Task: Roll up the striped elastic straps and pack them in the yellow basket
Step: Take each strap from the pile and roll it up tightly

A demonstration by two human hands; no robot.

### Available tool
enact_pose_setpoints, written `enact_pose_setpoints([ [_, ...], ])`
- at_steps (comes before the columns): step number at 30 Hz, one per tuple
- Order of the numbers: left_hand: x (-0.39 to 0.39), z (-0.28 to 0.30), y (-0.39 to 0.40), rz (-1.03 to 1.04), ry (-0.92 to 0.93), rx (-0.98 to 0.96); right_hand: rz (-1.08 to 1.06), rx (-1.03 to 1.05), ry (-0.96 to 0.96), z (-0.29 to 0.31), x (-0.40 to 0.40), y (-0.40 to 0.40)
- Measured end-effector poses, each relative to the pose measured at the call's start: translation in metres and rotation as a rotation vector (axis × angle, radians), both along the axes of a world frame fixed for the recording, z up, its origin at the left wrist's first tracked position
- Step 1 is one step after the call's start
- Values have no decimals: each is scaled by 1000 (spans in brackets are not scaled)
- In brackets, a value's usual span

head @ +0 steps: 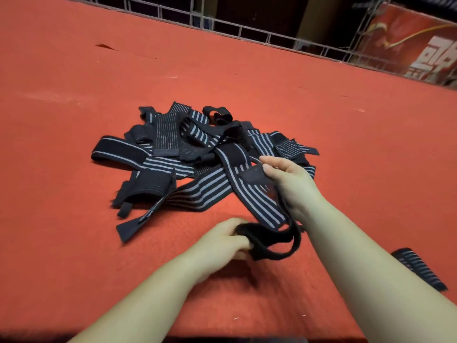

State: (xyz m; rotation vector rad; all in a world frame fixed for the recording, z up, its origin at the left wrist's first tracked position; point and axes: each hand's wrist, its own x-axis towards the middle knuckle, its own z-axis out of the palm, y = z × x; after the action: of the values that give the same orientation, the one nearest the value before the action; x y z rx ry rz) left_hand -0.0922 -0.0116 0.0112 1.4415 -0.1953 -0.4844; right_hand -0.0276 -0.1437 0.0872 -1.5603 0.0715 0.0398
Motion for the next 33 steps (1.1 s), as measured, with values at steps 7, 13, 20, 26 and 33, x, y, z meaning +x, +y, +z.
enact_pose_setpoints([
  [7, -10, 23, 25, 154, 215, -469, 65, -290, -243, -17, -40, 19],
  [13, -12, 17, 43, 254, -9, -34, 218, -317, -87, -28, -59, 33],
  [20, -18, -16, 97, 590, -69, 307, 772, -612, 478, -37, -60, 0],
  [26, -50, -36, 137, 578, -108, 980, 621, -793, 492, -55, -50, -22],
  [33, -67, -25, 121, 581, -390, 1024, 271, -1444, -127, -68, -70, 11],
])
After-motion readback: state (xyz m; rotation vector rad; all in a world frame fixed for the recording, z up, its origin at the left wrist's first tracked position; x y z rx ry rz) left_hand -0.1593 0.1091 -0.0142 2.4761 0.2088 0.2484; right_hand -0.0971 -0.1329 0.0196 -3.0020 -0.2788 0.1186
